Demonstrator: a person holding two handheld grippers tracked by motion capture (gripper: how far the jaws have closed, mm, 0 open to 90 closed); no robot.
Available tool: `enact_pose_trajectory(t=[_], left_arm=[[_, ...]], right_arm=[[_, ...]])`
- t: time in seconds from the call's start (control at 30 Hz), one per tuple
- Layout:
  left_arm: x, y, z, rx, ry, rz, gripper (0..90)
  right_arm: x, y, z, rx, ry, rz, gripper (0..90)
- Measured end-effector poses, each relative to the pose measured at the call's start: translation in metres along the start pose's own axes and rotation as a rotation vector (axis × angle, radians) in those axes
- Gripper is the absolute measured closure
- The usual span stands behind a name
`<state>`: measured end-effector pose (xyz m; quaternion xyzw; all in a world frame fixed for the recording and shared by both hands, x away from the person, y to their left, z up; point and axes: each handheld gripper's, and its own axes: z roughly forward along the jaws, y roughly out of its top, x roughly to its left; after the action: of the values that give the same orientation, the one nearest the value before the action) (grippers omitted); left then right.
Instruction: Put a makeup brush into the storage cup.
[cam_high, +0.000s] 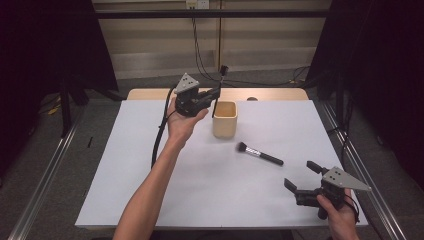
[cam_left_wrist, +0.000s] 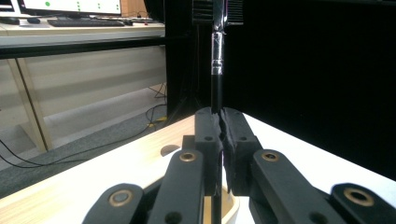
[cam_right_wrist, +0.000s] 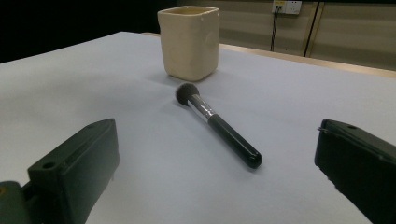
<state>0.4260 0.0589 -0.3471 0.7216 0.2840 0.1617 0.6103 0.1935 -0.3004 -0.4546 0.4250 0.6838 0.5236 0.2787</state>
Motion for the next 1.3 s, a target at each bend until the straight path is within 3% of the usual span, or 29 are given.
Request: enact_pose_trajectory(t=[0.5, 0.67, 0.7, 1.2, 1.3], left_arm=[[-0.005, 0.003, 0.026, -0.001, 0.008, 0.033, 85.7], [-0.001, 0.003, 0.035, -0.007, 0.012, 0.029, 85.7], [0.000, 0.001, 0.037, -0.011, 0.014, 0.011, 85.7], [0.005, -0.007, 0.048, 0.006, 0.020, 0.019, 85.7], [0.003, -0.010, 0.050, 0.020, 0.018, 0.038, 85.7]], right_arm=[[-0.001, 0.000, 0.000, 0.000, -0.004, -0.001, 0.0], [-0.001, 0.000, 0.000, 0.001, 0.002, -0.004, 0.0], [-0.001, 0.000, 0.000, 0.003, 0.005, -0.004, 0.0], [-0.002, -0.001, 0.000, 0.000, 0.000, 0.003, 0.0], [-0.002, -0.001, 0.000, 0.000, 0.003, 0.001, 0.0]])
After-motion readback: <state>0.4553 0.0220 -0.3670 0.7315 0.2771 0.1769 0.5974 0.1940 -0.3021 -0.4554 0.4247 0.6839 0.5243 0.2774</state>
